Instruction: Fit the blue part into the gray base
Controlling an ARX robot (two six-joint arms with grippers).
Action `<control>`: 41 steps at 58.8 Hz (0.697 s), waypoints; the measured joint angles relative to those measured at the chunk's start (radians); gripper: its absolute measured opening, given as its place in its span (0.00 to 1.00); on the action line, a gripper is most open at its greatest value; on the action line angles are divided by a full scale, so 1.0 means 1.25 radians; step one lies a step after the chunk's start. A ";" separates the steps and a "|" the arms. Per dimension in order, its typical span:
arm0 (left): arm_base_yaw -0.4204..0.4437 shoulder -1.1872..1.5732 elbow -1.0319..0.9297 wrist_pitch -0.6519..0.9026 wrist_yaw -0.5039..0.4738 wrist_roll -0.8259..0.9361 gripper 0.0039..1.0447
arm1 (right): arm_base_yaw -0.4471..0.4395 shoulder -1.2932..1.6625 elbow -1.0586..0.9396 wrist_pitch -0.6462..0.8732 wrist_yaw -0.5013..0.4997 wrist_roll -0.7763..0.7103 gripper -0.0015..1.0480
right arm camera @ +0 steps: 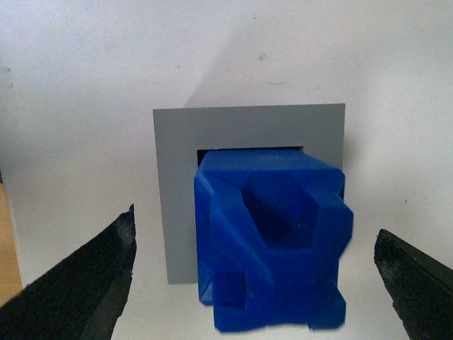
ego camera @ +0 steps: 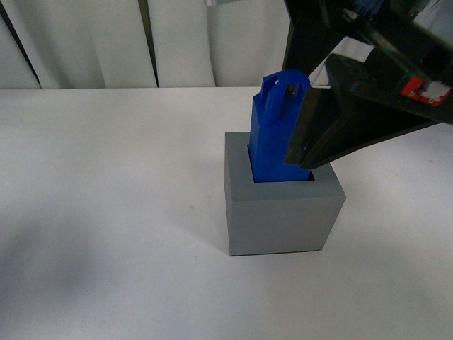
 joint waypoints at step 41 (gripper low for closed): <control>0.000 0.000 0.000 0.000 0.000 0.000 0.94 | -0.218 -0.562 -0.663 0.755 -0.254 0.294 0.93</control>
